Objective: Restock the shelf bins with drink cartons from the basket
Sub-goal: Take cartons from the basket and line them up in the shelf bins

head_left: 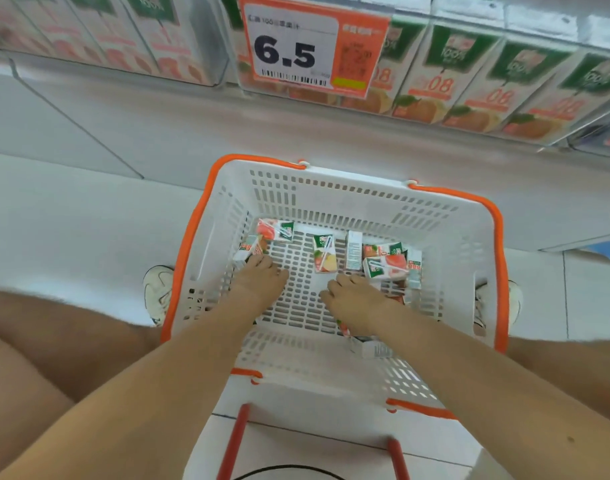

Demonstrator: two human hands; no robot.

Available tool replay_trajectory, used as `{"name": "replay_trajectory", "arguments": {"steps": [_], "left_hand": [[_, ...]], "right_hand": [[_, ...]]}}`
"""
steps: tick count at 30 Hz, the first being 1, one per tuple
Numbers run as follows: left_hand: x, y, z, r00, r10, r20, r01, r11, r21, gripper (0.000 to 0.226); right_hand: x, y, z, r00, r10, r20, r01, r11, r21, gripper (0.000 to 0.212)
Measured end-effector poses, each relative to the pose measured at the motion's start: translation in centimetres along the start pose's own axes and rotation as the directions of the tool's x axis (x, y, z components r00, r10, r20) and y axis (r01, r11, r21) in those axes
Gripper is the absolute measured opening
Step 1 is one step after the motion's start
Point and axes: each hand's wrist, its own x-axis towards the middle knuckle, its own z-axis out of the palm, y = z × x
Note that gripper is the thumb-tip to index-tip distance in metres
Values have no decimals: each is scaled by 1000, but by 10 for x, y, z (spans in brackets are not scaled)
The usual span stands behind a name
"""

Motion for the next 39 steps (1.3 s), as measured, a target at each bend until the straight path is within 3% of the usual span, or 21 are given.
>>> {"name": "replay_trajectory", "arguments": {"steps": [4,7,10,16,18,20,22,25,26,31,34,36,38,39], "left_hand": [[1,-3,-5,998,58,0,-58,998,-30,47],[3,1,-1,996,94,0,-94,995,-42,48],[1,4,-1,991,131,11,-131,990,53,44],[-5,2,-4,983,182,-35,-175,974,145,53],[-6,-2,-4,980,191,-57,-190,982,25,52],[-10,-4,-12,983,164,-88,-180,958,-222,43],[-17,-5,-26,989,82,-125,-137,831,-539,34],[-29,-4,-49,994,22,-104,-103,407,-907,24],[-34,-6,-58,994,-4,-110,-104,300,-948,26],[-72,-13,-118,983,-145,-112,-121,-55,-991,29],[-99,-22,-153,982,-157,-103,-146,-294,-945,25],[-120,-29,-173,983,-112,-146,-177,-356,-918,27],[-142,-34,-193,965,-98,-243,-261,-278,-924,37],[-153,-37,-203,951,-119,-286,-305,-193,-933,46]], "right_hand": [[-4,-5,-5,999,36,20,-35,998,-50,46],[-6,-4,-12,999,43,-14,-43,999,-6,53],[-13,-2,-16,999,24,-28,-23,999,35,63],[-28,9,-15,992,64,-104,-38,971,234,43],[-33,13,-19,987,117,-111,-67,923,379,39],[-38,18,-29,978,186,-91,-104,822,561,41],[-42,23,-42,964,247,-98,-112,712,693,41],[-52,34,-65,924,353,-146,-103,598,795,34],[-57,39,-73,907,388,-164,-97,572,815,32],[-98,58,-120,863,469,-186,-79,489,868,24],[-132,60,-153,858,441,-264,-27,552,833,31],[-153,57,-176,839,418,-349,-8,650,760,43],[-173,55,-200,821,385,-422,20,719,695,42],[-183,54,-212,813,376,-444,28,737,675,38]]}}
